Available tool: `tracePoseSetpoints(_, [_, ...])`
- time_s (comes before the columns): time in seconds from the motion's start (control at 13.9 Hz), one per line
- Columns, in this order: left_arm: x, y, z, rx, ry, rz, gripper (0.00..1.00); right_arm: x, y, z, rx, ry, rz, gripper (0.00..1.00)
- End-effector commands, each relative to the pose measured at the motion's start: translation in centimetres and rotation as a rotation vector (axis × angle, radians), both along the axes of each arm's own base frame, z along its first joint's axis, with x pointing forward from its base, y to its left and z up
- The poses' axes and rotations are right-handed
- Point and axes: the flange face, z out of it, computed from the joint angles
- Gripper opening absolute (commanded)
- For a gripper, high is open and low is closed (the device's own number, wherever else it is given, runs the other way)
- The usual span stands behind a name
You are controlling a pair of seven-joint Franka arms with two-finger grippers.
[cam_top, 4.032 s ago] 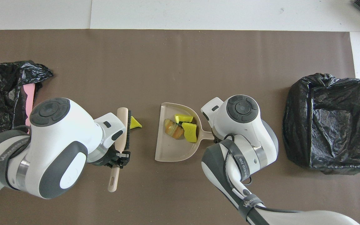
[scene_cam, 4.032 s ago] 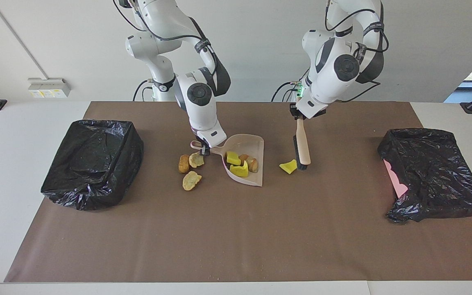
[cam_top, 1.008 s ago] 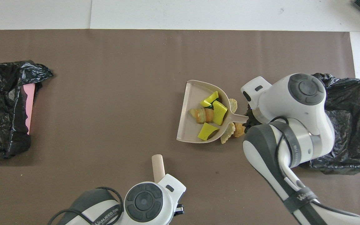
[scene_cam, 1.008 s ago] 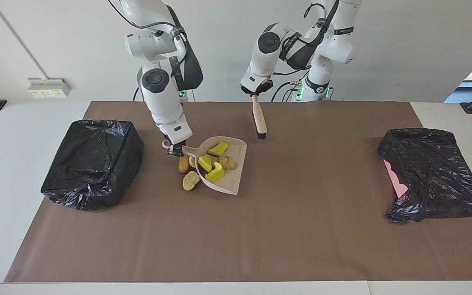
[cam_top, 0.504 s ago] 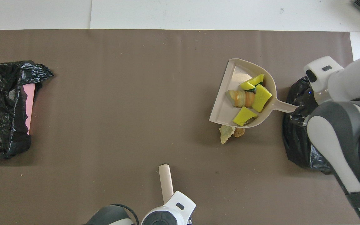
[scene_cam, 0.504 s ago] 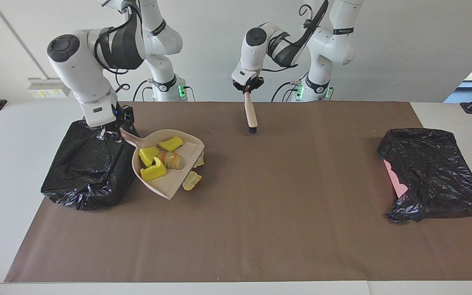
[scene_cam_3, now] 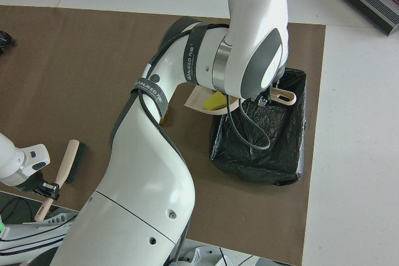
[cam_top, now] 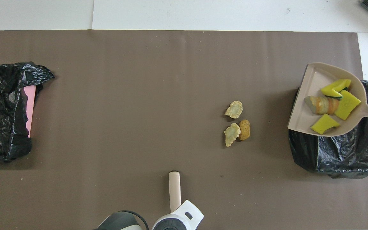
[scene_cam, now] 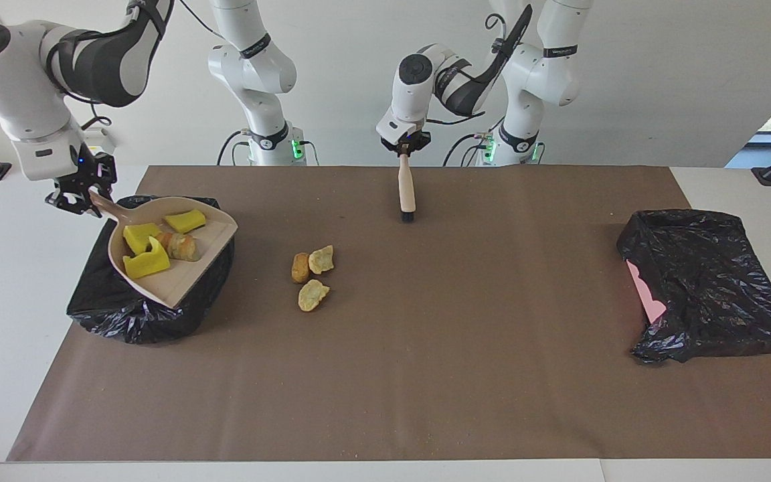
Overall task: Sweep and dump trash in bin
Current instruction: 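Carry the dustpan with the right gripper to the black bag and tip it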
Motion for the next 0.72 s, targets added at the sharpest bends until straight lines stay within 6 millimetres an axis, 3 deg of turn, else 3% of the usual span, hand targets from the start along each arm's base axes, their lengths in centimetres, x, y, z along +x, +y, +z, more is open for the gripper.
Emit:
tracePoseSetpoints(0.0, [-0.5, 0.2, -0.4, 0.002, -0.021, -0.006, 0.00, -1.3, -3.8, 1.2, -0.092, 0.000, 0.054, 0.00])
tracePoseSetpoints(0.22, [-0.5, 0.2, -0.8, 0.008, -0.017, -0.005, 0.00, -2.0, -6.3, 0.9, -0.181, 0.042, 0.176, 0.00])
tracePoseSetpoints(0.43, [-0.3, 0.3, -0.9, 0.012, -0.012, 0.000, 0.02, -1.8, -6.2, -0.5, -0.257, 0.108, 0.354, 0.00])
tracePoseSetpoints(0.5, [-0.2, 0.4, -1.0, 0.014, -0.011, 0.002, 0.38, -1.4, -5.9, -0.4, -0.290, 0.118, 0.423, 0.00])
tracePoseSetpoints(0.65, [-0.1, 0.5, -1.0, 0.018, -0.007, 0.007, 0.48, -0.7, -5.4, -0.5, -0.348, 0.127, 0.544, 0.00])
